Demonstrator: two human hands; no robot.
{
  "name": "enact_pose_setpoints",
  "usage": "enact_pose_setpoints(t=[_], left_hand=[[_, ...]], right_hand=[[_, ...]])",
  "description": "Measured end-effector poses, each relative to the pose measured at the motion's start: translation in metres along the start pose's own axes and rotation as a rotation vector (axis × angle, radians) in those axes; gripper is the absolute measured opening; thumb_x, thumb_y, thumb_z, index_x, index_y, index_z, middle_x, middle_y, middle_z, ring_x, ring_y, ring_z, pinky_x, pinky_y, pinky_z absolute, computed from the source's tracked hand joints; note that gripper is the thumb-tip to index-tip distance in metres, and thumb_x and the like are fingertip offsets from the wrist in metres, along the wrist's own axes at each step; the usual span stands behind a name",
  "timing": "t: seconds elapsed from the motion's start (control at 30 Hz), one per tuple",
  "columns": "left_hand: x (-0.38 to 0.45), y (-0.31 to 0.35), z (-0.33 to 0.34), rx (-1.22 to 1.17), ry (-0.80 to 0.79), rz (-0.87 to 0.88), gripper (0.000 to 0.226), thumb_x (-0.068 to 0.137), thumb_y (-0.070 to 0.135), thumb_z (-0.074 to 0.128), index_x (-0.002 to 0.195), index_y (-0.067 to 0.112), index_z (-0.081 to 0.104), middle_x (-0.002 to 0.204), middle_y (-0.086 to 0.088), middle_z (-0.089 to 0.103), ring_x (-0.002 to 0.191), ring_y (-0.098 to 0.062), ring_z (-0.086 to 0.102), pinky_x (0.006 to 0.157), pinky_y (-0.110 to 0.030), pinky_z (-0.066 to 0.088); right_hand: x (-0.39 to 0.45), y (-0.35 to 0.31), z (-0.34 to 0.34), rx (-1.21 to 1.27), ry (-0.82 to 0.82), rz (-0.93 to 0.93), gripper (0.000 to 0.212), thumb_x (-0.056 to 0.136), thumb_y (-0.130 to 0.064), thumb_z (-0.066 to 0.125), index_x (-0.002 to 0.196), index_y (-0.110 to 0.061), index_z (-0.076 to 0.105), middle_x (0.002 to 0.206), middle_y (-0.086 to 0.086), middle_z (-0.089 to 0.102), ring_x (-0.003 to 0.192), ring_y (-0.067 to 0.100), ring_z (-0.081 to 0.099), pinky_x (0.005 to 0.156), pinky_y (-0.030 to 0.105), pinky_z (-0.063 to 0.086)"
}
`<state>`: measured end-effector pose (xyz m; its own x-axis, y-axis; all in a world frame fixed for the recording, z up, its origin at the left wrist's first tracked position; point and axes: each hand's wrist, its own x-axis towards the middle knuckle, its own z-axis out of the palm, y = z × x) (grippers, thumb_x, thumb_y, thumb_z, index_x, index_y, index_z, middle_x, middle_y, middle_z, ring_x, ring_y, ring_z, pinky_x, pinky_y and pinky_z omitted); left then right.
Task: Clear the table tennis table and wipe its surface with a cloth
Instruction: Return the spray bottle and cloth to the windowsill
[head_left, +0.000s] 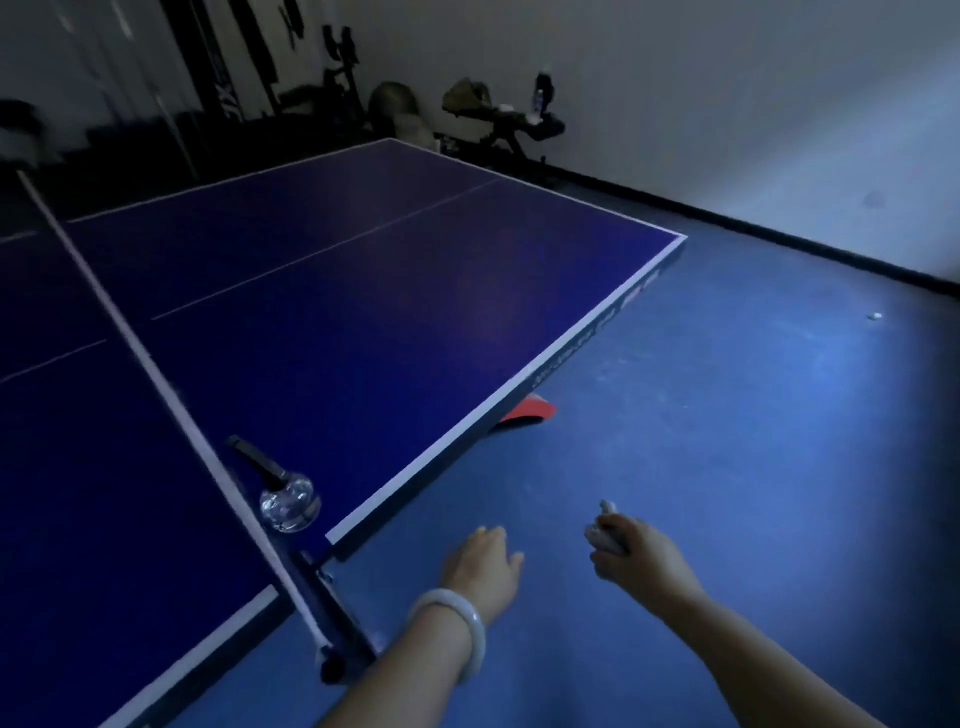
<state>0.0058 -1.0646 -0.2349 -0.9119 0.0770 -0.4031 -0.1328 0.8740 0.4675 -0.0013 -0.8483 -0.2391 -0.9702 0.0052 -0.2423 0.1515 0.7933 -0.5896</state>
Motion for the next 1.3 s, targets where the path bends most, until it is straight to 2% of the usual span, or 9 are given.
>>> enact_pose_setpoints(t=[0.23,0.4,0.47,0.57,0.7,0.83,0.97,1.17,1.3], left_hand=[[0.010,-0.040,-0.025,-0.204,0.264,-0.336,0.043,0.102,0.036,0.042,0.138,0.013,0.043,0.141,-0.004,0.044,0.127,-0.020,0.047,0.103,-0.031,0.040],[0.026,-0.078,-0.043,-0.314,0.465,-0.577,0.050,0.100,0.039,0.045,0.141,0.012,0.037,0.140,-0.004,0.039,0.123,-0.021,0.047,0.099,-0.032,0.044],[0.035,-0.090,-0.053,-0.365,0.575,-0.678,0.054,0.099,0.040,0.048,0.142,0.009,0.033,0.138,-0.007,0.038,0.124,-0.023,0.044,0.099,-0.033,0.044],[0.044,-0.104,-0.068,-0.497,0.771,-0.824,0.062,0.095,0.036,0.057,0.141,0.004,0.030,0.132,-0.012,0.038,0.117,-0.027,0.048,0.095,-0.033,0.045],[0.058,-0.121,-0.080,-0.676,0.922,-0.861,0.071,0.088,0.029,0.069,0.142,0.004,0.029,0.134,-0.014,0.037,0.118,-0.030,0.049,0.095,-0.037,0.048],[0.075,-0.139,-0.085,-0.784,0.967,-0.815,0.085,0.085,0.031,0.073,0.151,0.016,0.021,0.146,-0.007,0.034,0.130,-0.027,0.042,0.104,-0.041,0.043],[0.092,-0.156,-0.092,-0.904,1.045,-0.802,0.060,0.082,0.027,0.077,0.131,0.023,0.043,0.122,0.002,0.050,0.119,-0.023,0.048,0.100,-0.044,0.045],[0.112,-0.173,-0.104,-0.989,1.071,-0.795,0.027,0.076,0.023,0.083,0.078,0.034,0.058,0.107,0.014,0.040,0.088,-0.009,0.055,0.061,-0.003,0.042],[0.126,-0.172,-0.101,-1.091,1.096,-0.736,0.020,0.077,0.027,0.082,0.079,0.031,0.063,0.106,0.015,0.045,0.085,-0.009,0.061,0.069,-0.007,0.044]], right_hand=[[0.094,-0.069,0.010,0.102,-0.337,-0.308,0.033,0.077,-0.002,0.054,0.067,-0.016,0.026,0.069,-0.007,0.035,0.062,0.016,0.030,0.057,0.035,0.033],[0.148,-0.140,0.038,0.129,-0.503,-0.453,0.033,0.081,0.005,0.049,0.070,-0.014,0.025,0.062,-0.007,0.031,0.062,-0.002,0.035,0.064,0.031,0.035],[0.167,-0.164,0.050,0.131,-0.544,-0.492,0.033,0.085,0.007,0.049,0.071,-0.012,0.025,0.062,-0.005,0.029,0.082,-0.013,0.046,0.074,0.021,0.041],[0.192,-0.193,0.068,0.108,-0.578,-0.483,0.033,0.086,0.003,0.054,0.069,-0.012,0.030,0.069,0.000,0.042,0.117,-0.011,0.049,0.061,0.018,0.041],[0.212,-0.225,0.085,0.054,-0.601,-0.519,0.034,0.088,-0.001,0.057,0.068,-0.021,0.038,0.086,0.000,0.054,0.093,0.015,0.063,0.063,0.023,0.045],[0.231,-0.244,0.100,0.059,-0.705,-0.561,0.034,0.090,0.004,0.054,0.069,-0.017,0.038,0.074,-0.001,0.040,0.068,0.010,0.049,0.074,0.022,0.050],[0.251,-0.252,0.110,0.063,-0.773,-0.583,0.039,0.091,0.004,0.056,0.069,-0.025,0.040,0.074,-0.004,0.037,0.058,0.004,0.041,0.084,0.028,0.054],[0.279,-0.250,0.119,0.016,-0.836,-0.607,0.039,0.091,0.006,0.055,0.070,-0.024,0.039,0.074,-0.001,0.036,0.056,0.002,0.037,0.069,0.022,0.046],[0.289,-0.246,0.119,0.030,-0.843,-0.549,0.040,0.091,0.003,0.057,0.072,-0.029,0.042,0.077,-0.007,0.040,0.059,0.003,0.042,0.073,0.022,0.047]])
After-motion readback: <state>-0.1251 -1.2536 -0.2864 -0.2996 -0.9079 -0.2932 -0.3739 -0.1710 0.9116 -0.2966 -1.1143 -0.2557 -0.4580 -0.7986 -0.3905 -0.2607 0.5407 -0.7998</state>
